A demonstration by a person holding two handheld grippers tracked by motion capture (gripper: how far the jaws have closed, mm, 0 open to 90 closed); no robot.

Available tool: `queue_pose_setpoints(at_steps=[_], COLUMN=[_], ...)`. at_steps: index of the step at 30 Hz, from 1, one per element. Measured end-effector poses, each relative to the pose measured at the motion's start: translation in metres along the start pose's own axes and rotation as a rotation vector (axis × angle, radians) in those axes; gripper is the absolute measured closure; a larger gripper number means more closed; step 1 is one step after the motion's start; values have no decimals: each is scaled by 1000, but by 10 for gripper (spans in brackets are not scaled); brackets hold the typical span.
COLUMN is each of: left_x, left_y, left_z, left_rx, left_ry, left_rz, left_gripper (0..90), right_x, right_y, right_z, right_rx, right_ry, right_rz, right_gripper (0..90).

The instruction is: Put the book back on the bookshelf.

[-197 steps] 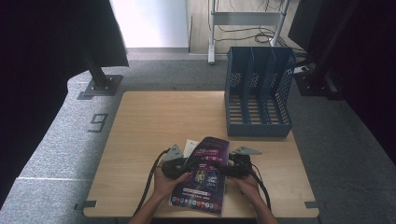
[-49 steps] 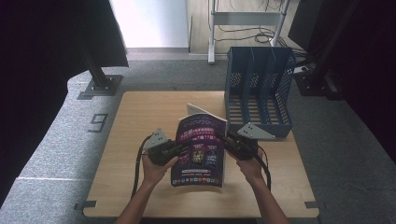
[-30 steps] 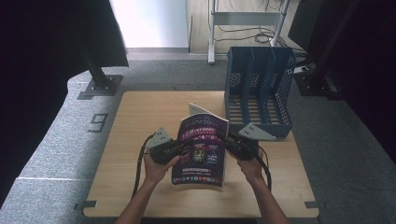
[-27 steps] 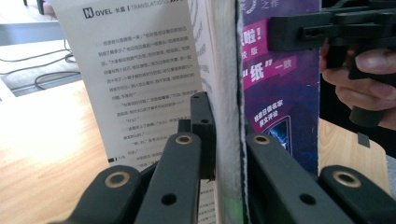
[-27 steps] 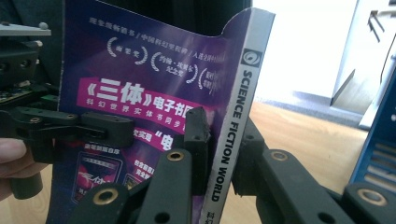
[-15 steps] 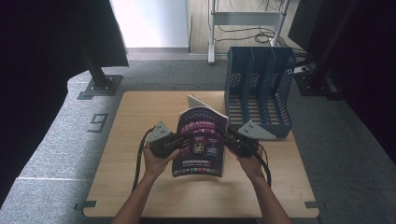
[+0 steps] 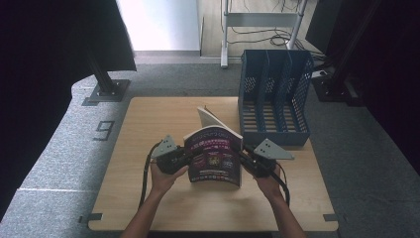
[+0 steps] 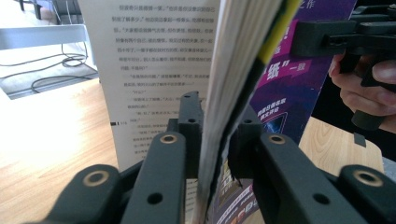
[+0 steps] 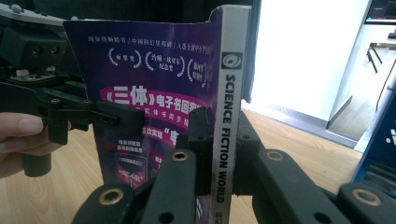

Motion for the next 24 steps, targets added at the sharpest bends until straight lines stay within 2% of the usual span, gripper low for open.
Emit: queue_pose_setpoints(at_steps=[6,11,20,24], left_x=[-2,-2,1,2], left_y=[-5,-10,-17,-16], left_z=[-9,-17,-20,-21], left_rx=[-5,-25,-53,-59], left_ry=[39,60,62,60], left_rz=[-11,-17,-33,-26], left_gripper=[651,619,550,539], right_x=[-5,-8,-16,-18], right_y=[-2,-3,-5,-5], right_z=[3,2,-3,-4], right_rx=[10,9,2,-31], right_ry=[1,10,38,40], right_rz=[9,17,28,17], right_gripper=[810,808,805,807])
Point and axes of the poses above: each handheld gripper's, and its own axes: x roughly forward along the jaws, y roughly out of its top, z roughly to its right, the point moved 8 cm from there along x, roughly forward along the jaws, and after that the axes turned 11 degrees about z, right-handed, at the moved point
